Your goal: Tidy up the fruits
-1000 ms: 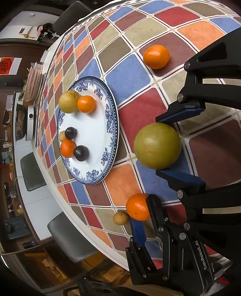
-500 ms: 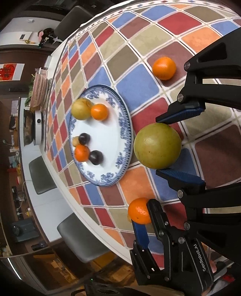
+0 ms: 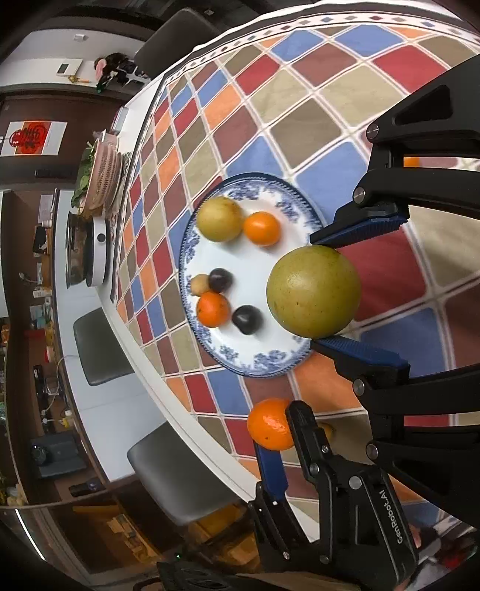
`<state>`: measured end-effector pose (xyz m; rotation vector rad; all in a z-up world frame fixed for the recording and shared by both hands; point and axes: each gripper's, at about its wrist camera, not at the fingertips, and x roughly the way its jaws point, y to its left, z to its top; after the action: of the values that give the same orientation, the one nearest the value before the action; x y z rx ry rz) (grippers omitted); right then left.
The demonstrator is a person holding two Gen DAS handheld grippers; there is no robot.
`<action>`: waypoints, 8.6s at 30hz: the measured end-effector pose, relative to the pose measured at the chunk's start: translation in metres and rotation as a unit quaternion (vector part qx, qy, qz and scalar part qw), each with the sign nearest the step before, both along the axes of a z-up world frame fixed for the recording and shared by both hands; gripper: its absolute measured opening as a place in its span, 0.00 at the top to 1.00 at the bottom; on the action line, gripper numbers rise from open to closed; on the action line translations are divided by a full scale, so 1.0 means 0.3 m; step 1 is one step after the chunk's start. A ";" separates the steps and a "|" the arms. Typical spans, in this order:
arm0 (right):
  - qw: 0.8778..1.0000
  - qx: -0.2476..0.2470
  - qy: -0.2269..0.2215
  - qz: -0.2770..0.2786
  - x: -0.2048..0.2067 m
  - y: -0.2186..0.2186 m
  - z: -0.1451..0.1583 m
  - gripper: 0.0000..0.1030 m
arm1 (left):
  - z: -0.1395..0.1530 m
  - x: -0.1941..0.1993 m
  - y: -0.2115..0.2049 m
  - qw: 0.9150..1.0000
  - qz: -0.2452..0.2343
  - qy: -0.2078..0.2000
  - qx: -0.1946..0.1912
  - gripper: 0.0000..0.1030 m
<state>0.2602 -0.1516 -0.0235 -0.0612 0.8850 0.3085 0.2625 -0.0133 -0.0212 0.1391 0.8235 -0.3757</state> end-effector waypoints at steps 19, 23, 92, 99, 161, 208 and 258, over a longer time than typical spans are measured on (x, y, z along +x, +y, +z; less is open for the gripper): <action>1.000 -0.005 0.029 -0.003 0.267 0.033 -0.074 0.52 | -0.101 0.267 0.002 0.999 -0.024 0.031 0.027 0.61; 0.999 -0.011 0.030 -0.001 0.301 0.042 -0.090 0.52 | -0.115 0.302 0.004 0.999 -0.030 0.042 0.018 0.61; 0.965 -0.014 -0.070 -0.253 -0.349 -0.153 -0.013 0.29 | -0.086 -0.371 0.148 0.980 0.198 -0.004 -0.008 0.32; 0.951 -0.008 -0.079 -0.298 -0.346 -0.202 -0.025 0.29 | -0.090 -0.348 0.135 0.979 0.203 -0.013 0.005 0.32; 0.990 0.027 -0.047 -0.130 -0.218 -0.141 0.040 0.65 | 0.009 -0.213 0.036 0.994 0.105 -0.008 -0.027 0.73; 0.999 0.038 -0.002 0.001 0.125 -0.060 0.025 0.65 | 0.028 0.217 -0.099 0.999 -0.046 -0.011 -0.005 0.73; 0.987 0.023 -0.118 -0.109 -0.325 -0.164 0.235 0.31 | 0.261 -0.325 -0.024 0.987 0.100 -0.124 0.017 0.03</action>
<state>0.1626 -0.2008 0.0471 0.0410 0.6416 0.1138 0.1651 -0.0206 0.0570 0.1306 0.5914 -0.1517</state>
